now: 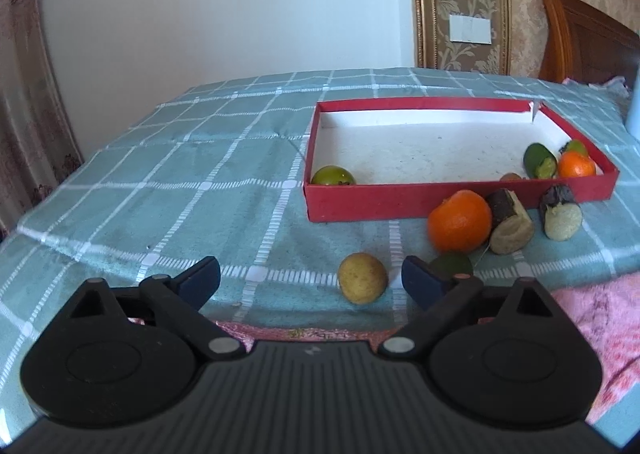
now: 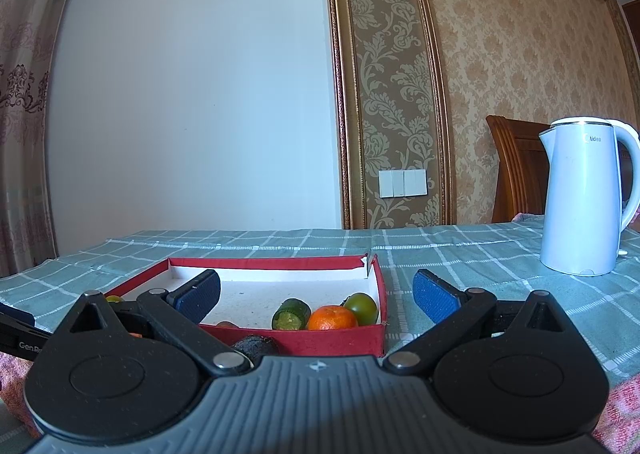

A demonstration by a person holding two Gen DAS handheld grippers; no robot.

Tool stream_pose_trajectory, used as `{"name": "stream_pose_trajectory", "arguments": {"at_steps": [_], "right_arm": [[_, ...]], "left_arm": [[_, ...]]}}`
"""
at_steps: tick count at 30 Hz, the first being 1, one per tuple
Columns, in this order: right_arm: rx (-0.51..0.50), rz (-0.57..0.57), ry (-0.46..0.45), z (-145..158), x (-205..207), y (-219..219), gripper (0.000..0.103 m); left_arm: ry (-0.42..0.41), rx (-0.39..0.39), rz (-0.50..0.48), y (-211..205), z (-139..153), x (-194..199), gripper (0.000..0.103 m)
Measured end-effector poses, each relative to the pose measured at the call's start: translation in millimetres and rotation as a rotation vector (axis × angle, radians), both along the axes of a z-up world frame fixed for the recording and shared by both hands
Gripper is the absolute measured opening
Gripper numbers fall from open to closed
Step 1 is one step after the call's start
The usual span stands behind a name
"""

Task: Organize fruits
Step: 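Move the left gripper toward the green avocado half beside the tray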

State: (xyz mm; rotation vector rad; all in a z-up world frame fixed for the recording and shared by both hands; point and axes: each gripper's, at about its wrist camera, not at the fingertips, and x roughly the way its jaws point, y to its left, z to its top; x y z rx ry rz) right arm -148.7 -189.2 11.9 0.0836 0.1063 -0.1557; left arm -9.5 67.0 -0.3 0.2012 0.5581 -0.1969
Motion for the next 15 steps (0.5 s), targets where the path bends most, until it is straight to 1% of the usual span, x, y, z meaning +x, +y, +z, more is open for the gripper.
{"name": "stream_pose_trajectory", "arguments": {"at_steps": [3, 4, 5, 8, 10, 13, 15], "right_arm": [[-0.001, 0.001, 0.0, 0, 0, 0, 0.103], [0.0, 0.0, -0.001, 0, 0, 0, 0.103], [0.001, 0.0, -0.001, 0, 0, 0, 0.103], [0.001, 0.0, -0.002, 0, 0, 0, 0.103], [0.001, 0.0, -0.001, 0, 0, 0, 0.103], [0.001, 0.0, -0.001, 0, 0, 0, 0.103], [0.001, 0.0, 0.0, 0, 1, 0, 0.103]], "left_arm": [[-0.028, 0.006, -0.034, 0, 0, -5, 0.098], [-0.036, 0.003, -0.04, 1, 0, -6, 0.102], [-0.044, 0.0, -0.047, 1, 0, -8, 0.103], [-0.074, 0.013, -0.074, 1, -3, -14, 0.103], [-0.077, 0.023, -0.067, 0, -5, -15, 0.103], [-0.071, -0.003, -0.067, 3, -5, -14, 0.103], [-0.081, -0.007, -0.06, 5, -5, -15, 0.103]]}}
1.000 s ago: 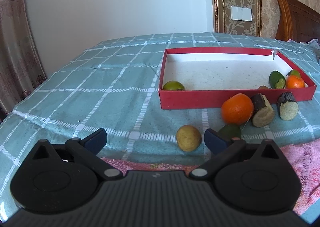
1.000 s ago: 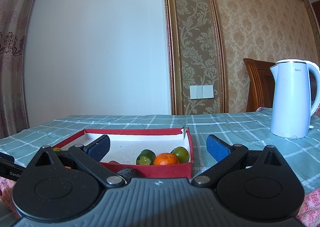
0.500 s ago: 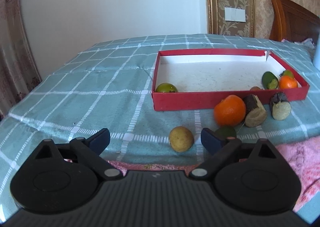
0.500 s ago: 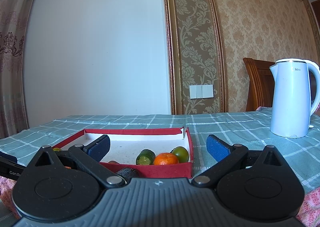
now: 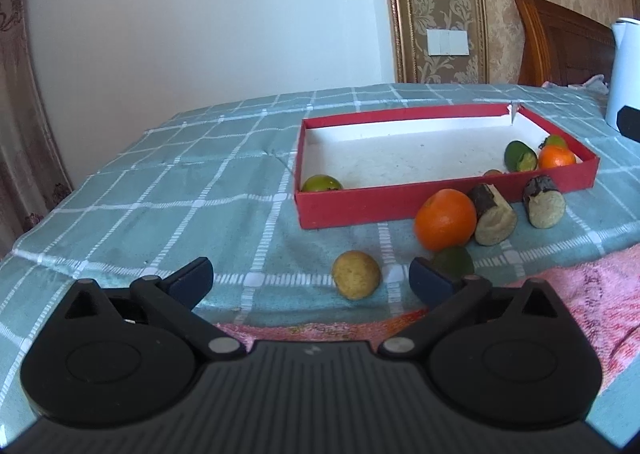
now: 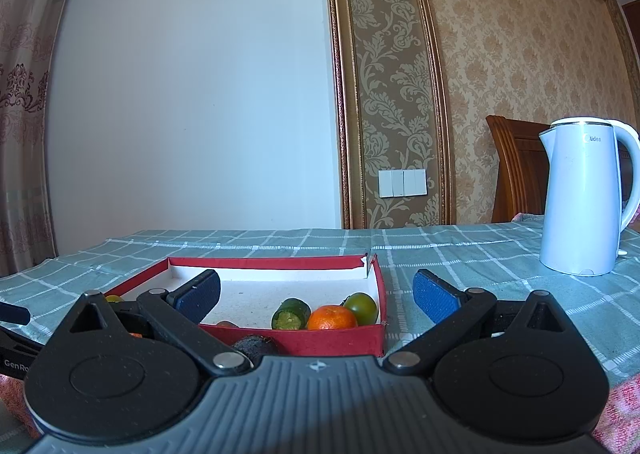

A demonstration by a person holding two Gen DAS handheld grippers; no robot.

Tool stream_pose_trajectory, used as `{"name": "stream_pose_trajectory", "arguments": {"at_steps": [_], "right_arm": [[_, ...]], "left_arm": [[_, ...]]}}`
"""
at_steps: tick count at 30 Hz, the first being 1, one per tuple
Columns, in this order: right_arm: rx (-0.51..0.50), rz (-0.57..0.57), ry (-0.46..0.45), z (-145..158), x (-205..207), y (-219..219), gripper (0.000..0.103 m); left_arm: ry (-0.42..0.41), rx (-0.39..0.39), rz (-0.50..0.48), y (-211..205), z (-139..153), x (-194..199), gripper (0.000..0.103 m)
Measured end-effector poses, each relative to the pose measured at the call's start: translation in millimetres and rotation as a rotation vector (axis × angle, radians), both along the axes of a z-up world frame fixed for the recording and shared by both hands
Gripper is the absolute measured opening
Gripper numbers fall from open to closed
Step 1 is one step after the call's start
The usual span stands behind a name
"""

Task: Organize fruits
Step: 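Move the left gripper toward the green avocado half beside the tray, then grasp the green avocado half with the left gripper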

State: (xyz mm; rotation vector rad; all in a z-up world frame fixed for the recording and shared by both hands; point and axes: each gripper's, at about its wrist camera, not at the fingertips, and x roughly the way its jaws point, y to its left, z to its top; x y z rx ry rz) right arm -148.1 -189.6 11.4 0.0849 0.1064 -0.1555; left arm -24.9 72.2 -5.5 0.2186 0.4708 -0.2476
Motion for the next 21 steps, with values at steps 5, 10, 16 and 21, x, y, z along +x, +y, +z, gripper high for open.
{"name": "stream_pose_trajectory", "arguments": {"at_steps": [5, 10, 16, 21], "right_arm": [[-0.001, 0.0, 0.0, 0, 0, 0, 0.103], [0.002, -0.001, -0.003, -1, 0, 0, 0.103], [0.001, 0.0, 0.0, -2, 1, 0, 0.103], [0.002, 0.0, 0.001, -2, 1, 0, 0.103]], "left_arm": [[-0.021, 0.021, 0.021, 0, 0, -3, 0.103], [-0.029, 0.005, -0.026, 1, 3, -6, 0.103], [-0.097, -0.079, -0.177, 2, 15, -28, 0.102], [-0.03, -0.067, -0.267, -21, 17, -28, 0.09]]}}
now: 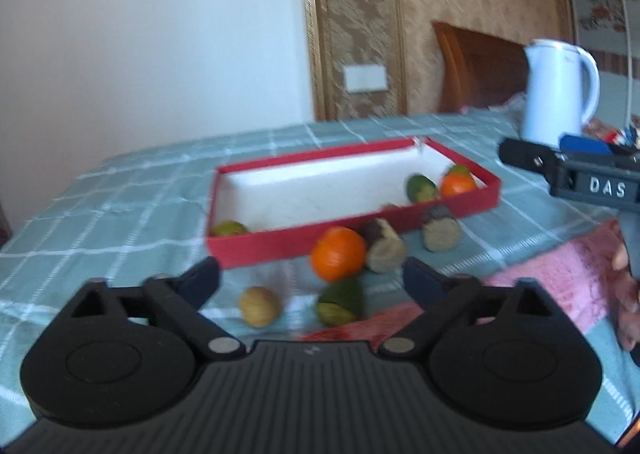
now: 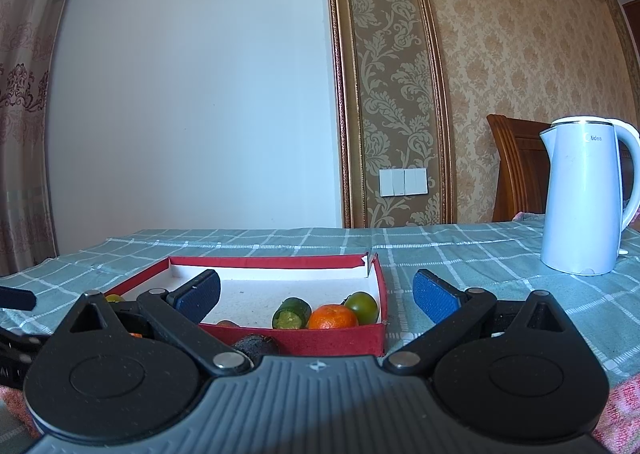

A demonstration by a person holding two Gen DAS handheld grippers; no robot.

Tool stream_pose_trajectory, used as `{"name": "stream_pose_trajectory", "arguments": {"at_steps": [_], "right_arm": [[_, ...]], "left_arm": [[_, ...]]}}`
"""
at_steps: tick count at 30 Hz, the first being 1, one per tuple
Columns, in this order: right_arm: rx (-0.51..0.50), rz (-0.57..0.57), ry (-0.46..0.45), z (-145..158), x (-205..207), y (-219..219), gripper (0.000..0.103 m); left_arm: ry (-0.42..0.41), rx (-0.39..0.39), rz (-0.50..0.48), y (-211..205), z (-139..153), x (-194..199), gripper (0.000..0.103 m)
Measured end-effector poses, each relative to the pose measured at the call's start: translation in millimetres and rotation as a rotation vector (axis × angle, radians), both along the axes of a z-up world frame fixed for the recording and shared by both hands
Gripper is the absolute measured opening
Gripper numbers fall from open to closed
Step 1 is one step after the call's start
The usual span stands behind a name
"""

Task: Organize fruits
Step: 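Grasp the green avocado half with the left gripper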

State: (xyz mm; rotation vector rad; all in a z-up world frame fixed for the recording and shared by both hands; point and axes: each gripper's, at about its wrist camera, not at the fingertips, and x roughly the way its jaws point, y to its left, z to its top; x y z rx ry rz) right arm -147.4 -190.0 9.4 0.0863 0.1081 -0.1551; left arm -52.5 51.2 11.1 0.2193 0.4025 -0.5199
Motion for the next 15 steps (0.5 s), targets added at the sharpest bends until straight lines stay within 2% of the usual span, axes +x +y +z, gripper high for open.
{"name": "stream_pose_trajectory", "arguments": {"at_steps": [2, 7, 10, 15], "right_arm": [[0.001, 0.0, -0.001, 0, 0, 0, 0.103], [0.006, 0.001, 0.001, 0, 0, 0, 0.103], [0.007, 0.003, 0.004, 1, 0, -1, 0.103], [0.012, 0.005, 0.009, 1, 0, -1, 0.103]], "left_arm": [[0.038, 0.007, -0.013, -8, -3, 6, 0.083], [0.093, 0.004, -0.046, -19, -8, 15, 0.079], [0.151, 0.015, -0.052, -23, -14, 22, 0.06], [0.198, 0.002, -0.03, -22, -18, 32, 0.053]]}}
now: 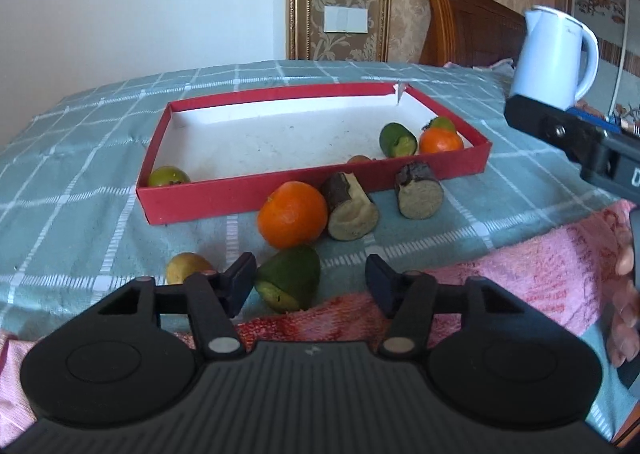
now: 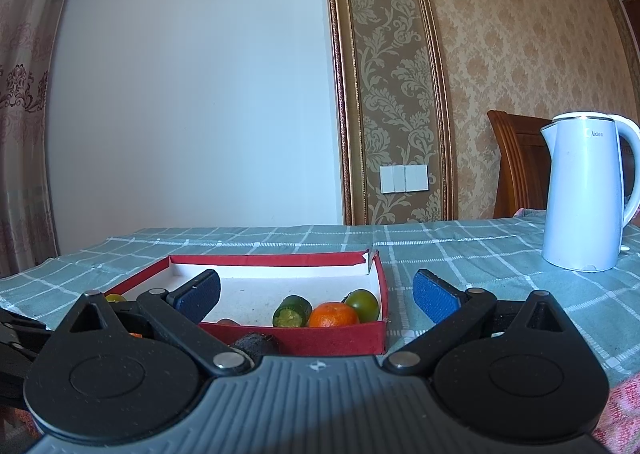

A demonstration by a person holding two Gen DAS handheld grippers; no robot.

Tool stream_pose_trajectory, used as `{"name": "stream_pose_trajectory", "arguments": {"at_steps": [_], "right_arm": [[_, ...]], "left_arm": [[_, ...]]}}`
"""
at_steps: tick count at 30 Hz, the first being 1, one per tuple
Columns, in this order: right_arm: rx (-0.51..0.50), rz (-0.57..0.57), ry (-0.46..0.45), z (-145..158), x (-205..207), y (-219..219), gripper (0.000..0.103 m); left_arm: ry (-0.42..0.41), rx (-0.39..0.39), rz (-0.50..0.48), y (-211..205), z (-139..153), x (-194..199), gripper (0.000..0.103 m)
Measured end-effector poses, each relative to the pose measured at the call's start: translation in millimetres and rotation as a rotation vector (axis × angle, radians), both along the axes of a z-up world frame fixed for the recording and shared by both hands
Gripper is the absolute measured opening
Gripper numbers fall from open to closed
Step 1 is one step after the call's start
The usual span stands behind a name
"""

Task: Organize fruits
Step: 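Grasp the green avocado half with the left gripper, then carry the avocado half over the tray and open the left gripper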

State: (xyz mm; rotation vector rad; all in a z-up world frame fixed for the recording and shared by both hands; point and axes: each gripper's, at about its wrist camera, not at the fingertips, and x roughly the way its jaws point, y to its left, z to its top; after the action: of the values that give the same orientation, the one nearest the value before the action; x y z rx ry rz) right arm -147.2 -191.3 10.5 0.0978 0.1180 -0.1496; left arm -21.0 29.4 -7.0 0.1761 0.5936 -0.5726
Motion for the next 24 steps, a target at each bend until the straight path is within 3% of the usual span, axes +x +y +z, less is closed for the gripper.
{"name": "stream_pose_trajectory", "arguments": {"at_steps": [2, 5, 14, 20, 24], "right_arm": [[0.002, 0.001, 0.003, 0, 1, 0, 0.103], [0.005, 0.003, 0.007, 0, 1, -1, 0.103], [0.007, 0.0, 0.008, 0, 2, -1, 0.103], [0.006, -0.004, 0.009, 0, 2, -2, 0.103], [0.005, -0.008, 0.011, 0, 2, -2, 0.103]], "left_arm": [[0.004, 0.008, 0.019, 1, 0, 2, 0.042], [0.018, -0.002, 0.045, 6, 1, 6, 0.033], [0.049, -0.002, 0.126, 2, 6, 10, 0.032], [0.012, 0.024, 0.209, 1, 14, 8, 0.032], [-0.067, 0.056, 0.258, -3, 23, 3, 0.032]]}}
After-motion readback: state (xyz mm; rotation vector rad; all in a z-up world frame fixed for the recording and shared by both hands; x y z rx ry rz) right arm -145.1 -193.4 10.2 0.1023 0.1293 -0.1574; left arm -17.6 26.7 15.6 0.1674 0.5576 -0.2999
